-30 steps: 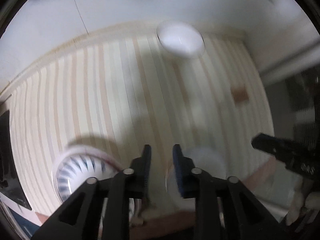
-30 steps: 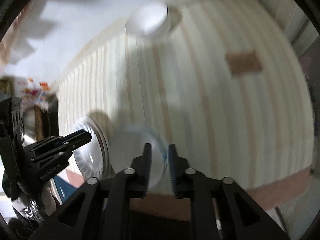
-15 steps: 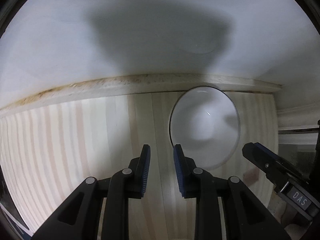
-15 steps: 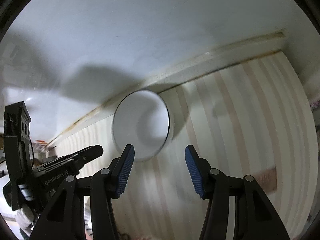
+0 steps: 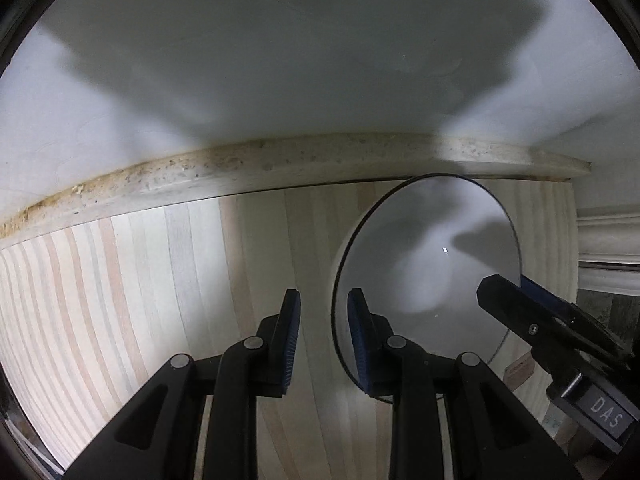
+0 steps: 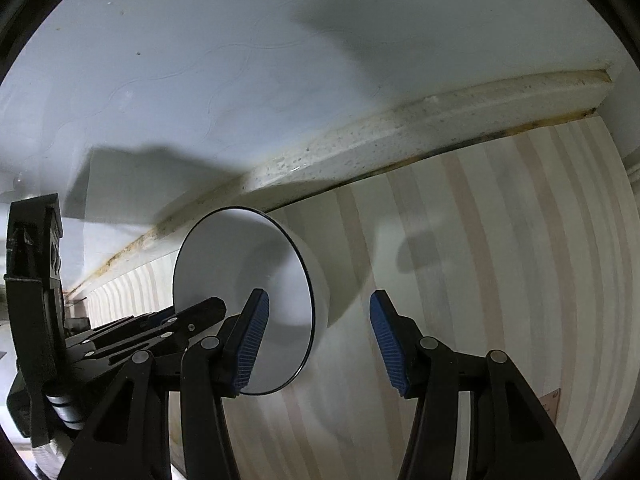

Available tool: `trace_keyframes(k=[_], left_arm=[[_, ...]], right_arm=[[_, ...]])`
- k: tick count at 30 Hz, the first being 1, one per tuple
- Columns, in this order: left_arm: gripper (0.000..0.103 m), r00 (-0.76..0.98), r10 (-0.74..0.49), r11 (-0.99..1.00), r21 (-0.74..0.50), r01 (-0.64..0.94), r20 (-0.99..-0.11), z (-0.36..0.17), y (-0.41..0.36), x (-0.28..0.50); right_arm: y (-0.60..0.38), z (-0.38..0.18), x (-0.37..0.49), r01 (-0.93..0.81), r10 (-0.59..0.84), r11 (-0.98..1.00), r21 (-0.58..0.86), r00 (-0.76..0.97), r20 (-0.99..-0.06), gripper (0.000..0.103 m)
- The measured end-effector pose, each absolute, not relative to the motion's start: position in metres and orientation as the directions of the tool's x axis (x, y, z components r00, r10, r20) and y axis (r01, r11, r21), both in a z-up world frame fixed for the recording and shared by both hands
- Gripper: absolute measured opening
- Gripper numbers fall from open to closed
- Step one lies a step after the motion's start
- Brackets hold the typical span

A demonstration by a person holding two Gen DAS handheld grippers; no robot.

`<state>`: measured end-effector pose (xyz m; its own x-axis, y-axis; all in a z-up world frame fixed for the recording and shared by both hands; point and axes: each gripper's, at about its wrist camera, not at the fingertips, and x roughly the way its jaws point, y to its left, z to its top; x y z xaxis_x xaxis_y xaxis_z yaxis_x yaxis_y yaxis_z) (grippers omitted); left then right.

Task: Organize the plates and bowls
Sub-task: 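Grasp the rim of the black-rimmed bowl with both grippers, then carry the black-rimmed bowl with both grippers and lower it into the bowl stack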

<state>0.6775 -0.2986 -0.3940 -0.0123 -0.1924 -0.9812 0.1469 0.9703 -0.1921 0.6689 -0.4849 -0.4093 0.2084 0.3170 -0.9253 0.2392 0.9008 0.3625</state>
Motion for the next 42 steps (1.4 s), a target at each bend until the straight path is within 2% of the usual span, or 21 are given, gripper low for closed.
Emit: trace_keyframes(k=[3, 6, 7, 8, 25, 42], left_arm=[[0.021, -0.005, -0.196, 0.97, -0.194, 0.149, -0.981, -0.396, -0.302, 0.679], [0.012, 0.005, -0.198, 0.969, -0.195, 0.154, -0.98, -0.398, -0.307, 0.675], [0.01, 0.006, -0.196, 0.969, -0.193, 0.156, -0.981, -0.396, -0.303, 0.669], [0.009, 0.014, -0.195, 0.968, -0.19, 0.163, -0.981, -0.394, -0.304, 0.668], [0.009, 0.067, -0.198, 0.961, -0.18, 0.21, -0.978, -0.373, -0.314, 0.648], [0.009, 0.138, -0.217, 0.951, -0.177, 0.253, -0.967, -0.295, -0.288, 0.573]], right_arm=[[-0.484, -0.414, 0.673, 0.239, 0.315, 0.902, 0.359, 0.202, -0.927, 0.053], [-0.477, -0.419, 0.674, 0.236, 0.32, 0.903, 0.36, 0.19, -0.928, 0.03], [-0.476, -0.42, 0.674, 0.235, 0.323, 0.902, 0.362, 0.188, -0.927, 0.018], [-0.475, -0.421, 0.672, 0.234, 0.314, 0.906, 0.353, 0.186, -0.931, 0.014], [-0.454, -0.409, 0.662, 0.215, 0.284, 0.923, 0.321, 0.186, -0.941, 0.01], [-0.424, -0.342, 0.578, 0.142, 0.295, 0.934, 0.329, 0.218, -0.931, 0.01]])
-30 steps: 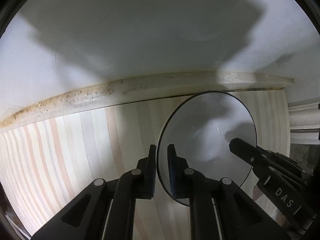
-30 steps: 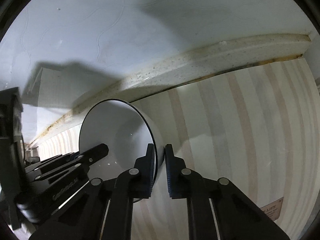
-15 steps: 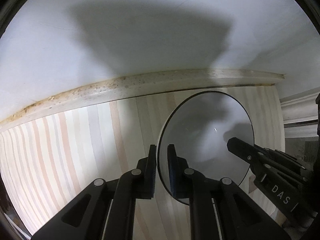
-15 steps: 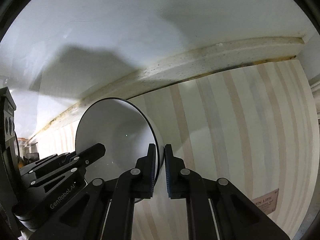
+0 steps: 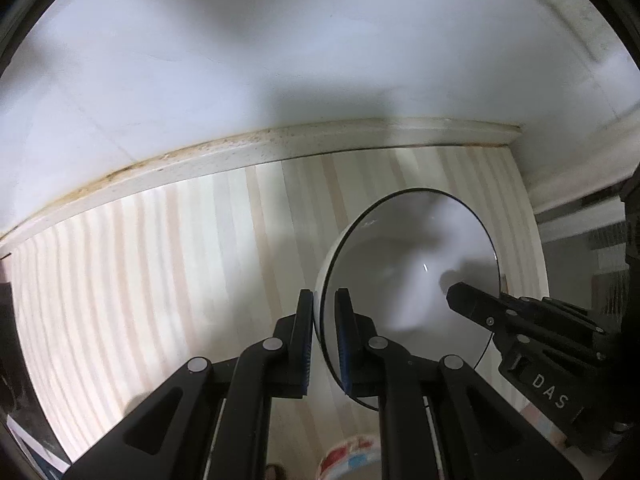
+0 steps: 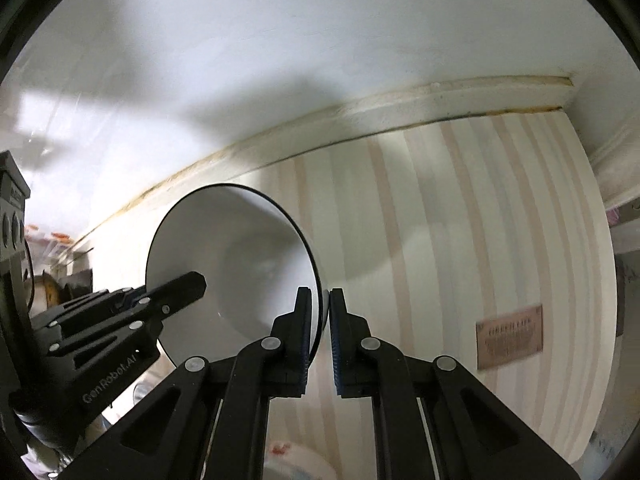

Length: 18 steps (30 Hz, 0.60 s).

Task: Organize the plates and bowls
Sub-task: 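Carry the black-rimmed bowl with both grippers and lower it into the bowl stack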

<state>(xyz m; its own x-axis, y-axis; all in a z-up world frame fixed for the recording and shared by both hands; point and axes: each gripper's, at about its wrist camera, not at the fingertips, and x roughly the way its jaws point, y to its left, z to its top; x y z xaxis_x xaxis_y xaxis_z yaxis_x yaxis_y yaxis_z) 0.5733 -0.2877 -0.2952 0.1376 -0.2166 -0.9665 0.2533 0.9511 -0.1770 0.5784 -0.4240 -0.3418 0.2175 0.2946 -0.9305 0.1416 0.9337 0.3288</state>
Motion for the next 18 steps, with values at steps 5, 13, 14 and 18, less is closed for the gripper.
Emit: trace_keyframes(k=[5, 13, 14, 18], left_arm=[[0.009, 0.155, -0.217, 0.945, -0.168, 0.282, -0.964, -0.271, -0.273, 0.543], [0.009, 0.132, -0.24, 0.933, -0.19, 0.307, -0.962, -0.262, -0.262, 0.492], [0.009, 0.127, -0.241, 0.932, -0.193, 0.306, -0.962, -0.263, -0.259, 0.486], [0.009, 0.098, -0.25, 0.926, -0.209, 0.313, -0.963, -0.27, -0.255, 0.464]], right_arm=[[-0.424, -0.316, 0.539, 0.127, 0.303, 0.933, 0.338, 0.233, -0.924, 0.01], [-0.418, -0.292, 0.479, 0.117, 0.316, 0.93, 0.349, 0.233, -0.92, 0.01], [-0.418, -0.291, 0.473, 0.116, 0.316, 0.93, 0.348, 0.231, -0.92, 0.01], [-0.414, -0.293, 0.441, 0.108, 0.31, 0.935, 0.338, 0.21, -0.927, 0.011]])
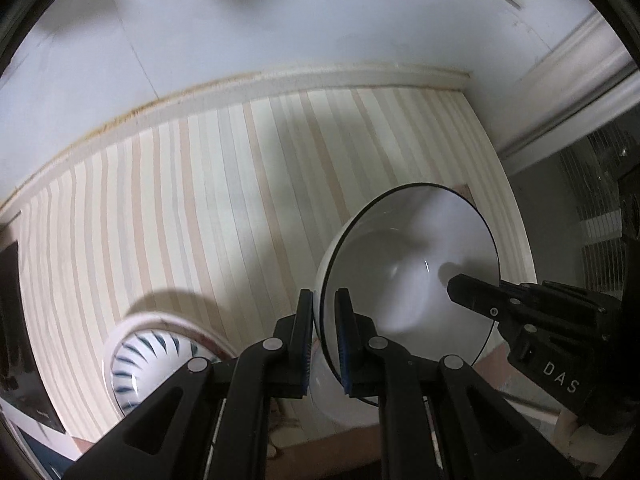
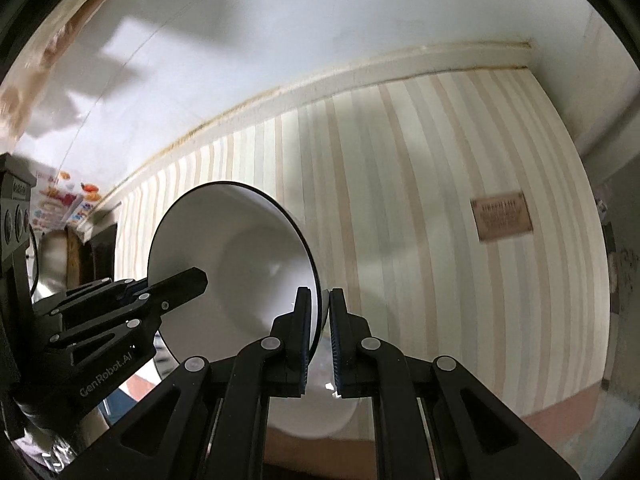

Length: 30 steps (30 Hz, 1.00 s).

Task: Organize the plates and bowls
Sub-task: 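Carry the black-rimmed bowl with both grippers and lower it into the bowl stack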

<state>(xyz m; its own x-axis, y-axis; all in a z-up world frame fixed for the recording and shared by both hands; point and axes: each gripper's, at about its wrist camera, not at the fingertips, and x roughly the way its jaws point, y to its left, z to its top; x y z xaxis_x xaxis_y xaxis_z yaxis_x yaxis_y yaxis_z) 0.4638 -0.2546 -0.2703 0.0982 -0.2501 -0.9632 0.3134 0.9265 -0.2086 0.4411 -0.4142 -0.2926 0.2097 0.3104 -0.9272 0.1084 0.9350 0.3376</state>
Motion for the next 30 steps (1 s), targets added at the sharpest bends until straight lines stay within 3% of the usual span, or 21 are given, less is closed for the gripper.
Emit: trace_keyframes(k=[12, 30], left_arm=[[0.009, 0.009, -0.227, 0.923, -0.213, 0.319, -0.974, -0.302, -0.25, 0.418], [0.009, -0.031, -0.144, 0.924, -0.145, 0.353, -0.989, -0.33, -0.261, 0.408]], right_arm=[[-0.412, -0.332, 0.389, 0.129, 0.325, 0.932, 0.338, 0.113, -0.939, 0.011], [-0.411, -0.366, 0.378, 0.141, 0.325, 0.935, 0.326, 0.029, -0.945, 0.011]])
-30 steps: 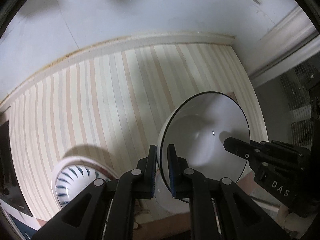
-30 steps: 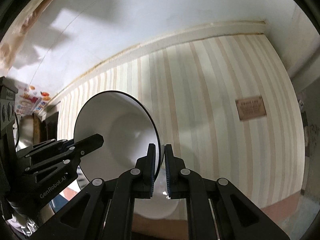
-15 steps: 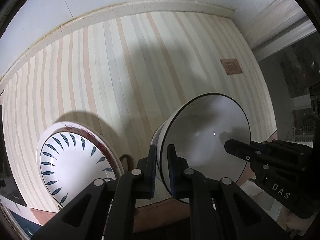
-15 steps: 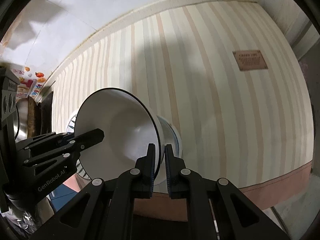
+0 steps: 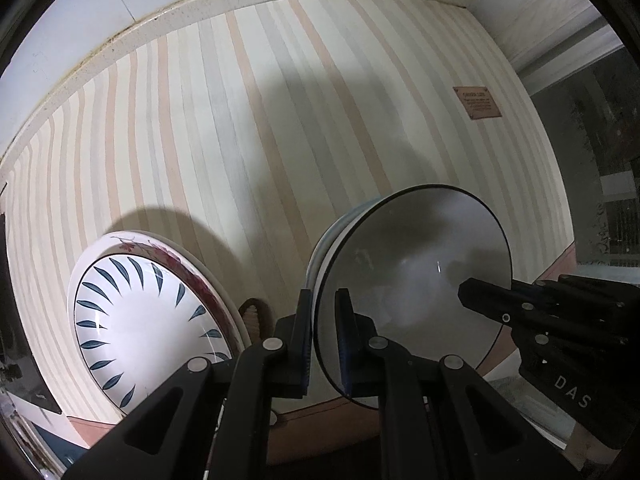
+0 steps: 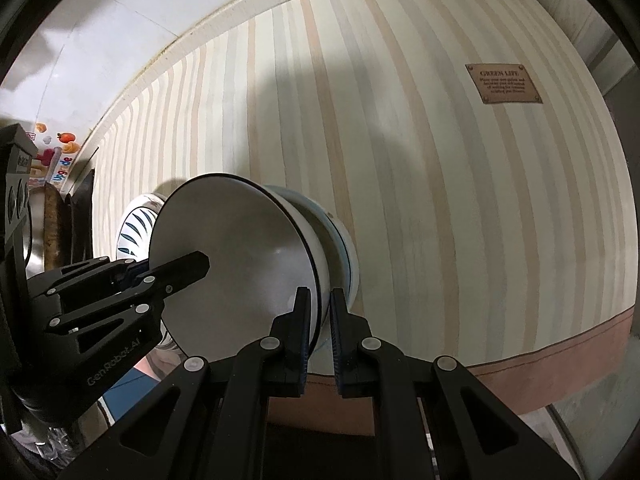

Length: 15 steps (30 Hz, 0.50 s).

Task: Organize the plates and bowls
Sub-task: 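Carry the black-rimmed bowl with both grippers and lower it into the bowl stack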

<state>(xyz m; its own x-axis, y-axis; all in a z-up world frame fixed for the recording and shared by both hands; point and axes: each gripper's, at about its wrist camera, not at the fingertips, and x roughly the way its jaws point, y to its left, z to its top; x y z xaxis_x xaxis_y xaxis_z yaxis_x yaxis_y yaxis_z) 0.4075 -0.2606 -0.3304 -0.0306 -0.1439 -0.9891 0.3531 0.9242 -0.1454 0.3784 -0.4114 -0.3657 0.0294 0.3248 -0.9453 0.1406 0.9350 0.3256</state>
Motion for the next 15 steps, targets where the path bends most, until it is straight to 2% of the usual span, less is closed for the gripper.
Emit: trace_keyframes(k=[15], left_arm=[[0.009, -0.025, -0.117, 0.929, -0.118, 0.352, -0.993, -0.3337, -0.2618, 0.408]], right_arm=[[-0.4051, -0.3704, 0.3853, 0.15, 0.327, 0.934, 0.324, 0.001, -0.945, 0.013]])
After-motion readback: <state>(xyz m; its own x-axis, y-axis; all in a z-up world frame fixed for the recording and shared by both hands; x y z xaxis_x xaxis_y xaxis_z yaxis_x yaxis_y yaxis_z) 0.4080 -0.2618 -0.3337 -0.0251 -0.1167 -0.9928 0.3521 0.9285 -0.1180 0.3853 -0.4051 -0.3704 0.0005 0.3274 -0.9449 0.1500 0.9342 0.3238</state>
